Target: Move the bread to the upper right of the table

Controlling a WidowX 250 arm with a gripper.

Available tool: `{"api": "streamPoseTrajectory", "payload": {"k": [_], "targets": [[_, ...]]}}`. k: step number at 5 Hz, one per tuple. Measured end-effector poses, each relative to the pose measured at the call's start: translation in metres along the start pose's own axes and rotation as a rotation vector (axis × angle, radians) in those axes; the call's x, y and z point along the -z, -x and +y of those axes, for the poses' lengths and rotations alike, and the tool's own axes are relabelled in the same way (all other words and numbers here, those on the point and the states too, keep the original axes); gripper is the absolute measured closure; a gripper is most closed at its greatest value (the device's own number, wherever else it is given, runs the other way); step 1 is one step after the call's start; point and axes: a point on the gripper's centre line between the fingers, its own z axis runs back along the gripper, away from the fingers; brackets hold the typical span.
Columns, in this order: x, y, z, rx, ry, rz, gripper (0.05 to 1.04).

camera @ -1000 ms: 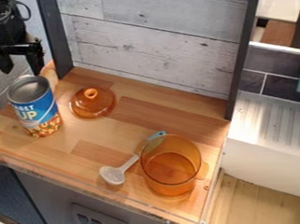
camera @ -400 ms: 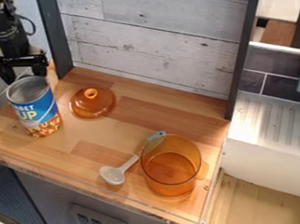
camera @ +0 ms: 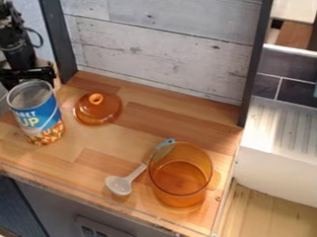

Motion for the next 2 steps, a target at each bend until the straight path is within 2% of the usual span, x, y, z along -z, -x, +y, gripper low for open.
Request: {"api": "streamPoseTrajectory", "payload": {"k": [1, 2], "targets": [[0.0059, -0.0008, -0.0090, 0.029, 0.007, 0.012, 0.131], [0.0058, -0.0038, -0.0123, 0.055, 0.006, -0.002, 0.421]]}}
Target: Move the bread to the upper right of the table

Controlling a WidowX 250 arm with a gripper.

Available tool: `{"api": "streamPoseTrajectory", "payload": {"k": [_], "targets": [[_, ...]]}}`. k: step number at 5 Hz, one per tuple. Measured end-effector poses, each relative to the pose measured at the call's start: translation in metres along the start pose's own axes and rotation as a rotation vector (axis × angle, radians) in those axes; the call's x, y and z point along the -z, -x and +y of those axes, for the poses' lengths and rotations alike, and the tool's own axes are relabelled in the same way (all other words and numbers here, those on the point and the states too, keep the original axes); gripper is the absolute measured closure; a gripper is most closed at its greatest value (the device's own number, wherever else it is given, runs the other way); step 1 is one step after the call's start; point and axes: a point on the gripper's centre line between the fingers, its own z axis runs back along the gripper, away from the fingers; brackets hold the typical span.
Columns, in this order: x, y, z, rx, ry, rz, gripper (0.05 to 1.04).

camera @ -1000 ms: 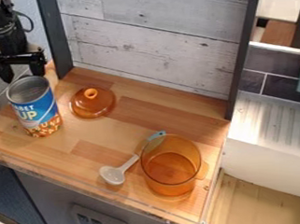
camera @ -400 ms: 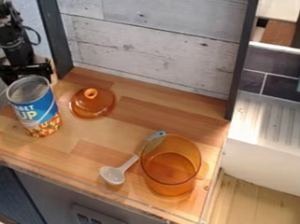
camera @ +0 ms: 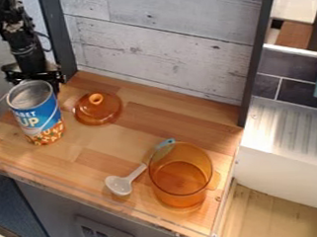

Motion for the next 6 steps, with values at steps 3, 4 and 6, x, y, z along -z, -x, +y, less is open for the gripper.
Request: {"api": "streamPoseTrajectory", "payload": {"k": [3, 4, 6], "targets": [[0.000, 0.004, 0.001, 0.001, 0.029, 0.010, 0.502], [-0.007, 0.011, 0.011, -0.022, 0.049, 0.038, 0.502], [-0.073, 0.004, 0.030, -0.025, 0.017, -0.067, 0.502]]}}
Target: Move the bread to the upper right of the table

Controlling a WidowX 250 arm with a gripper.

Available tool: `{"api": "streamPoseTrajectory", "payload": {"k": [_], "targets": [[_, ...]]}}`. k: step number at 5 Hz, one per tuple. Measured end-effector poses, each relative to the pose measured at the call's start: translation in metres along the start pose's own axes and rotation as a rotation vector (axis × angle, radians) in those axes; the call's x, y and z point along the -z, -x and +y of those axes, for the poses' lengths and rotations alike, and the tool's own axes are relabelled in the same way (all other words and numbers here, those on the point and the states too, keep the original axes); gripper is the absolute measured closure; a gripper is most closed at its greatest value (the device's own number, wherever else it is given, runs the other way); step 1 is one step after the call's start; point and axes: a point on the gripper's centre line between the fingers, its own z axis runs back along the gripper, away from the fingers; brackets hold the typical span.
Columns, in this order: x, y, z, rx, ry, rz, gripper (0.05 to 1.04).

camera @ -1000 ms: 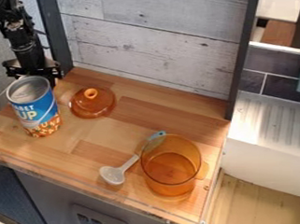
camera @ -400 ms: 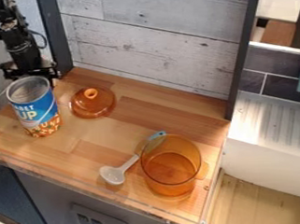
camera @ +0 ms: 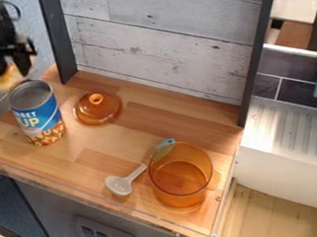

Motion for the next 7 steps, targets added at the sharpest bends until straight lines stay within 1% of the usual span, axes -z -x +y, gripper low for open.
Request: {"api": "streamPoseTrajectory", "payload": {"k": [1, 2, 3, 4, 5, 6, 7], "targets": [[-0.030, 0.004, 0.001, 0.022, -0.010, -0.045, 0.502], [-0.058, 0.013, -0.010, 0.074, -0.003, -0.088, 0.502], [-0.083, 0.026, -0.040, 0.171, 0.038, -0.130, 0.502], [-0.094, 0.039, -0.078, 0.323, 0.078, -0.128, 0.502], [-0.095, 0.041, -0.119, 0.525, 0.123, -0.108, 0.502], [-0.089, 0.042, -0.139, 0.767, 0.140, -0.107, 0.502], [-0.072, 0.040, -0.157, 1.007, 0.188, -0.105, 0.502]]}}
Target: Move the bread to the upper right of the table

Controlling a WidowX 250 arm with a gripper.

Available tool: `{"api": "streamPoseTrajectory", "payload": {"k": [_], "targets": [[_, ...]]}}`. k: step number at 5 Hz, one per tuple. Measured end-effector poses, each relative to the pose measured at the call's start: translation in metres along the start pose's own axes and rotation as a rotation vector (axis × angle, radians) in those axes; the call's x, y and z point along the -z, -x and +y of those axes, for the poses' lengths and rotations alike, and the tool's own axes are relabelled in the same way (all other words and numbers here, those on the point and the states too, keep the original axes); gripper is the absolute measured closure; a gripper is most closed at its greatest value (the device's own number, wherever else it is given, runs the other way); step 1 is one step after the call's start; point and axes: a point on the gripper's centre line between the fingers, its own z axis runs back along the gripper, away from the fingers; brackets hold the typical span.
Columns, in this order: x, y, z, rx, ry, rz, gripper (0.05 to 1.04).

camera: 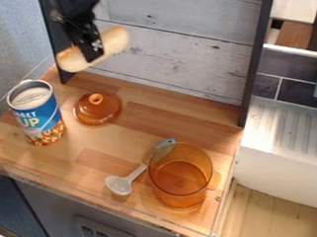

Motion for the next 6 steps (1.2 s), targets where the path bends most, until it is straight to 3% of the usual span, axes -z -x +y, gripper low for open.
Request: {"api": "streamPoseTrajectory", "payload": {"k": [1, 2, 3, 6], "targets": [[0.021, -0.013, -0.006, 0.235, 0.065, 0.041, 0.502], [0.036, -0.022, -0.009, 0.375, 0.110, 0.021, 0.502], [0.039, -0.026, -0.005, 0.455, 0.077, -0.001, 0.502], [0.098, -0.042, -0.054, 0.686, 0.089, 0.001, 0.502]]}}
